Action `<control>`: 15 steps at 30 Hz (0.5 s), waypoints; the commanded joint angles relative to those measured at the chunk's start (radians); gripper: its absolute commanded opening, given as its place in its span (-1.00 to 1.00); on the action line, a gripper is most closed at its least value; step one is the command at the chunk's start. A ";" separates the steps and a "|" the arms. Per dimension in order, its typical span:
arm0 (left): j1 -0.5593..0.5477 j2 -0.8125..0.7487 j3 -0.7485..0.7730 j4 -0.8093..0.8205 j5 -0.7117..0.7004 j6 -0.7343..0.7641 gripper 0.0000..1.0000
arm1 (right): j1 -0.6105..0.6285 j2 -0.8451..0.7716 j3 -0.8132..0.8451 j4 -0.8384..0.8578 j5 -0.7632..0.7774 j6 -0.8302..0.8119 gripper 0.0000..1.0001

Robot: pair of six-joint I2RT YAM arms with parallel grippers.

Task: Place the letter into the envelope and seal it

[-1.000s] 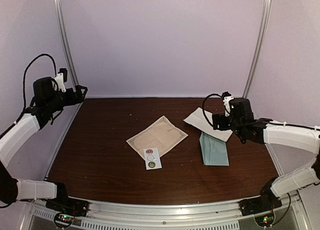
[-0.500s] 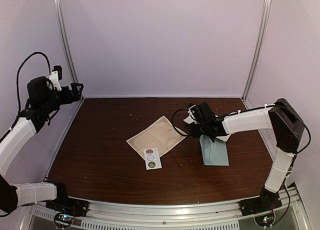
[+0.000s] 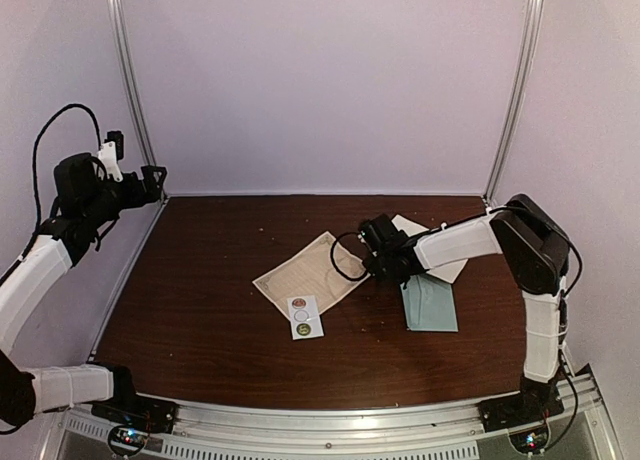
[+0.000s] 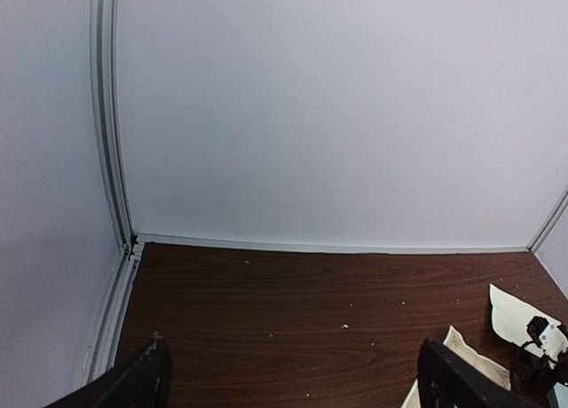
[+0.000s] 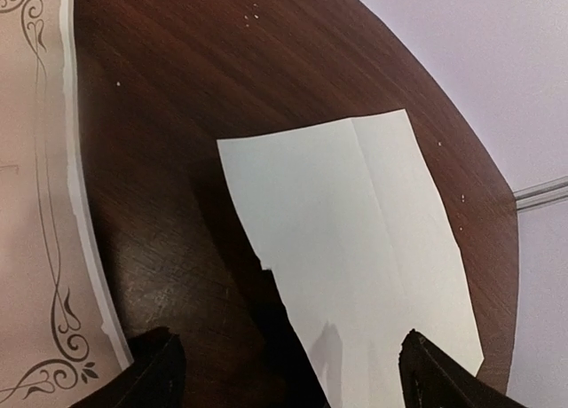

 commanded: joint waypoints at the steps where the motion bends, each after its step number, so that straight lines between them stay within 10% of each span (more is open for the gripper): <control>1: 0.008 -0.003 0.000 0.039 0.012 0.007 0.95 | 0.004 0.043 0.051 -0.007 0.088 -0.027 0.62; 15: 0.008 0.006 0.000 0.038 0.025 -0.001 0.95 | -0.033 0.106 0.062 0.059 0.138 -0.088 0.35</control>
